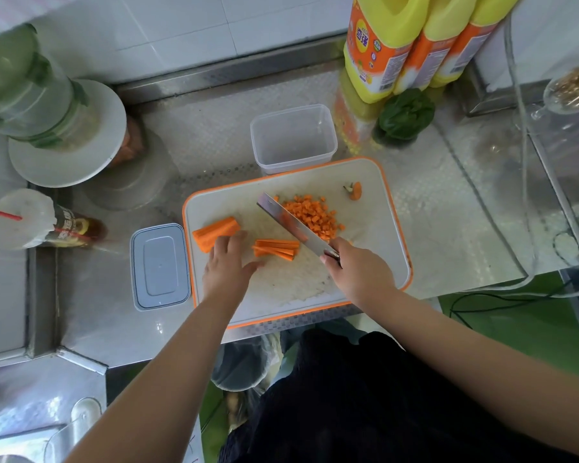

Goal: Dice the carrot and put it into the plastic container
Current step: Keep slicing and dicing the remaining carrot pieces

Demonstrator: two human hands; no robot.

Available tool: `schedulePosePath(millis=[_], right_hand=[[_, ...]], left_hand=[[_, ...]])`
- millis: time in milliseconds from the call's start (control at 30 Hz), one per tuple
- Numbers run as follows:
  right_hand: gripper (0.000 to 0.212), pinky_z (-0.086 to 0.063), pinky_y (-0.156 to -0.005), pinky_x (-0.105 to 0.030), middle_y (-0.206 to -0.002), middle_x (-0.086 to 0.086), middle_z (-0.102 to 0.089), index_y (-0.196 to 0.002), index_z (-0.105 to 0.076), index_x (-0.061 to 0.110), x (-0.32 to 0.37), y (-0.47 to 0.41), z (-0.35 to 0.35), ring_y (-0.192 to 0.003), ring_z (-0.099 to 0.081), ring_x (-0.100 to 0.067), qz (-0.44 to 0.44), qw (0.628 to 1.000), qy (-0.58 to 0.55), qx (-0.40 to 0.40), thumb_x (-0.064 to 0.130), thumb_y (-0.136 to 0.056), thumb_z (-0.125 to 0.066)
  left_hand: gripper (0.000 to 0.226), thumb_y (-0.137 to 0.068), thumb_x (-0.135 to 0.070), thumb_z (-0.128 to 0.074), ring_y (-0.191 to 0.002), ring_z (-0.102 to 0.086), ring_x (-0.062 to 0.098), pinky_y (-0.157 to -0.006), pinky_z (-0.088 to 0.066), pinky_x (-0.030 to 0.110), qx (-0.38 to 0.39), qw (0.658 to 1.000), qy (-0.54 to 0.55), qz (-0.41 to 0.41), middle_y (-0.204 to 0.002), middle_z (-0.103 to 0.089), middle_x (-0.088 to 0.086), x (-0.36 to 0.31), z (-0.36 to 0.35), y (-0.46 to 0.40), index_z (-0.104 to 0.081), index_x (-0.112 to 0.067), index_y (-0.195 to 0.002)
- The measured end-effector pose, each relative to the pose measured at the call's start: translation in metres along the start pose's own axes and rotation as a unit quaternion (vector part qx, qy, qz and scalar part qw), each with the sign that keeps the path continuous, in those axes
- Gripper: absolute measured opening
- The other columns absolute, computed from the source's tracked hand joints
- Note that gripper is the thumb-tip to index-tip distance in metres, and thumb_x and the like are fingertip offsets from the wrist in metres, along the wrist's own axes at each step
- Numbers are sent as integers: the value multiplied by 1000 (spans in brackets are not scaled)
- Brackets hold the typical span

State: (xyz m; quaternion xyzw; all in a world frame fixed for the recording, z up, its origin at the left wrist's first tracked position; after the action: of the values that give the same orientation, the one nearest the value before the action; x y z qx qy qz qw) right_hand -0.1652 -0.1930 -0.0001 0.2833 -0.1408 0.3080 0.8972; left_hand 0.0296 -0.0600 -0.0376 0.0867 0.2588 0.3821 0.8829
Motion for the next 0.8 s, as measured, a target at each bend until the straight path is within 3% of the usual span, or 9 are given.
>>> schedulePosePath(millis=[200, 400, 500, 633, 800], right_hand=[[21, -36, -49, -30, -57, 7, -45, -102, -50, 19, -3, 3, -1, -56, -51, -22, -6, 1000, -6, -1, 38, -99, -43], [22, -41, -51, -33, -56, 7, -43, -102, -51, 18, -6, 4, 0, -56, -52, -23, -8, 1000, -3, -7, 39, -99, -44], [24, -41, -53, -34, -58, 4, -46, -105, -53, 17, -9, 4, 3, -61, -57, -27, -15, 1000, -13, -14, 38, -99, -45], [26, -41, -52, -33, -59, 2, -48, -106, -54, 16, -11, 5, 5, -60, -55, -26, -14, 999, -14, -25, 38, -99, -45], [27, -45, -55, -35, -63, 0, -53, -109, -54, 15, -14, 4, 6, -65, -60, -29, -17, 999, -18, -23, 39, -98, -46]], left_hand=[[35, -92, -20, -62, -116, -48, 25, -93, -41, 39, -26, 998, 55, 2, -112, -63, 0, -5, -4, 2, -53, -18, -126], [44, -92, -27, -63, -119, -44, 28, -90, -43, 43, -20, 998, -58, -20, -124, -56, 5, -18, 2, -8, -49, -20, -132], [54, -81, -31, -75, -121, -44, 31, -91, -46, 46, -48, 979, -131, -151, -130, -51, 7, -37, 8, -5, -54, -17, -129], [55, -71, -27, -83, -110, -57, 33, -86, -53, 45, -9, 934, -150, -323, -119, -61, 8, -59, -4, -10, -62, -12, -119], [34, -79, -33, -71, -92, -57, 29, -77, -51, 40, 6, 925, -133, -355, -103, -62, 3, -66, -10, -16, -65, -17, -109]])
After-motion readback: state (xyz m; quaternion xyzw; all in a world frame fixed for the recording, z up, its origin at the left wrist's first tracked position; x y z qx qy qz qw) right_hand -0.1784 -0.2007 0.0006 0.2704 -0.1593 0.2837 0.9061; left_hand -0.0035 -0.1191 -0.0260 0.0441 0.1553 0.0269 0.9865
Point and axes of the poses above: each hand's wrist, its own y-axis away from the middle knuckle, its own z-axis out of the back of the hand, x = y × z, the point moved 7 cm from there along -y, towards the middle knuckle
